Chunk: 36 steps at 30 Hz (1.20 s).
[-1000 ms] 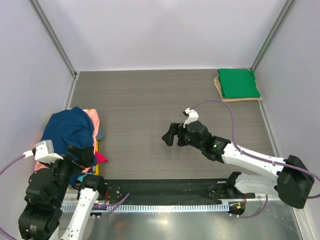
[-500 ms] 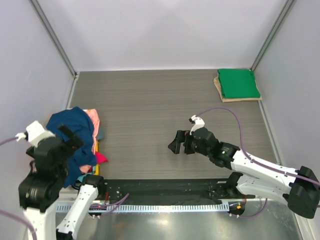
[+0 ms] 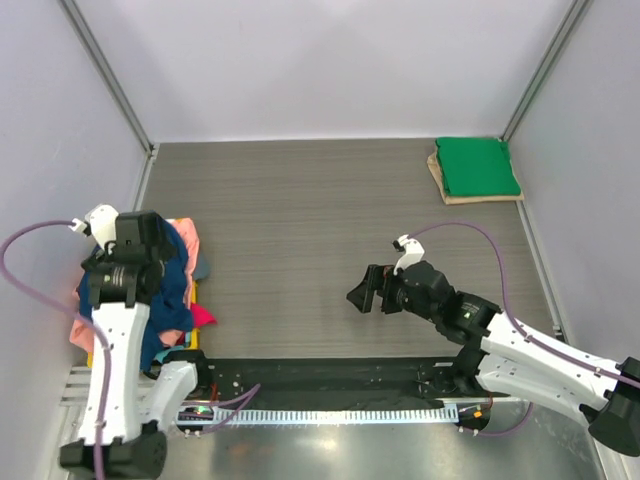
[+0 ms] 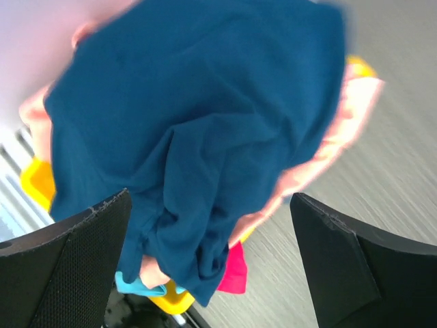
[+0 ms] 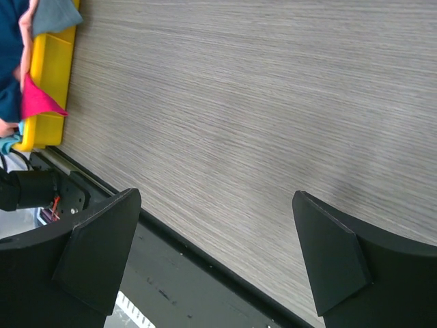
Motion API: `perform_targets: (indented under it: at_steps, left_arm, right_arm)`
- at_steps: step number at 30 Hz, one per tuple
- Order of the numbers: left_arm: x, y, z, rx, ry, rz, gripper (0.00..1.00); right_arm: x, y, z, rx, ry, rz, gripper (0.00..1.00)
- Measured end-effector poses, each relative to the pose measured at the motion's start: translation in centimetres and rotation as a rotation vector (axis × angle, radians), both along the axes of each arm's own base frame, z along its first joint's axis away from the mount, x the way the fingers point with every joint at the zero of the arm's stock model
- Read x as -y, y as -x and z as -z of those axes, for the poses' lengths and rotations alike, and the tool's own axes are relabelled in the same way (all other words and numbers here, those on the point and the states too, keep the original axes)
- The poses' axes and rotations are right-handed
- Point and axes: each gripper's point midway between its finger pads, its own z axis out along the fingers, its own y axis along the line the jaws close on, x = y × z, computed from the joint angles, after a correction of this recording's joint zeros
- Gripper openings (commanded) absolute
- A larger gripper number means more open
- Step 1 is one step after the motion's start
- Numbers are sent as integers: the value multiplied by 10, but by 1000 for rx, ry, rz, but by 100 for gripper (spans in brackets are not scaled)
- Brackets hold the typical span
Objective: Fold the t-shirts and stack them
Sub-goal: Grab the tshirt from the pile, then move the tshirt to the center of the board
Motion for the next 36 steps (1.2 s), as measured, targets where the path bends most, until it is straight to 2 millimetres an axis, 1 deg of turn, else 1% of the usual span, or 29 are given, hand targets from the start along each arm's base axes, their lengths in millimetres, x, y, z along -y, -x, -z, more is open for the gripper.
perform_targets:
  at_steps: [3, 5, 7, 10, 11, 12, 13, 14, 15, 16, 17, 19, 21, 22, 24, 25, 26, 28, 29, 30, 31, 32, 33, 36]
  left_arm:
    - [-22, -1, 32, -75, 91, -92, 98]
    - [-35, 4, 48, -97, 158, -146, 97]
    - [-42, 6, 55, -99, 189, -167, 96]
    - [-37, -1, 62, -84, 228, -130, 83]
    - [-35, -3, 67, -84, 244, -120, 72]
    - [-34, -4, 73, -86, 257, -117, 66]
    - [-34, -4, 78, -95, 268, -115, 57]
    - [-34, -3, 85, -104, 279, -114, 35]
    - [-33, -3, 89, -108, 291, -115, 23]
    - [-32, -2, 93, -115, 298, -111, 9]
    - [-31, -2, 93, -117, 300, -108, 0]
    - [-31, -5, 88, -104, 301, -99, 0]
    - [-31, -10, 70, -64, 299, -88, 0]
    - [-31, -16, 53, -20, 296, -81, 0]
    - [-30, -30, 7, 108, 280, -53, 0]
    - [-27, -38, -21, 188, 273, -30, 0]
    - [-23, -45, -48, 265, 266, -1, 0]
    - [-6, -56, -99, 402, 271, 79, 0]
    - [6, -63, -120, 457, 283, 131, 0]
    - [17, -68, -135, 491, 299, 177, 0]
    - [36, -75, -155, 536, 320, 251, 0]
    - [55, -80, -168, 561, 345, 323, 0]
    - [72, -84, -177, 571, 368, 381, 0]
    - [136, -99, -200, 575, 453, 590, 0]
  right_arm:
    - [4, 3, 5, -8, 12, 2, 99]
    - [5, 4, 6, -10, 16, 3, 100]
    - [7, 4, 8, -9, 23, 2, 100]
    - [8, 4, 9, -4, 34, 0, 100]
    - [8, 4, 10, -3, 37, 0, 100]
    - [9, 4, 10, -2, 39, 0, 100]
    - [9, 3, 10, 0, 42, 0, 100]
    - [10, 3, 11, 0, 45, 1, 100]
    - [10, 3, 11, 1, 48, 1, 100]
    - [10, 3, 11, 2, 50, 2, 100]
    - [11, 3, 11, 4, 53, 2, 100]
    - [12, 3, 12, 6, 61, 3, 99]
    - [13, 2, 13, 8, 68, 5, 100]
    - [14, 2, 14, 9, 72, 4, 100]
    - [16, 2, 14, 11, 81, 9, 100]
    - [17, 1, 14, 13, 87, 13, 100]
    - [18, 0, 12, 17, 92, 20, 100]
    - [20, -4, 2, 35, 100, 37, 100]
    - [21, -7, -7, 50, 102, 46, 100]
    - [21, -11, -19, 72, 98, 59, 100]
    - [22, -16, -37, 104, 88, 76, 100]
    - [22, -20, -51, 130, 76, 89, 100]
    - [24, -24, -69, 163, 66, 108, 100]
    - [31, -33, -115, 243, 30, 158, 100]
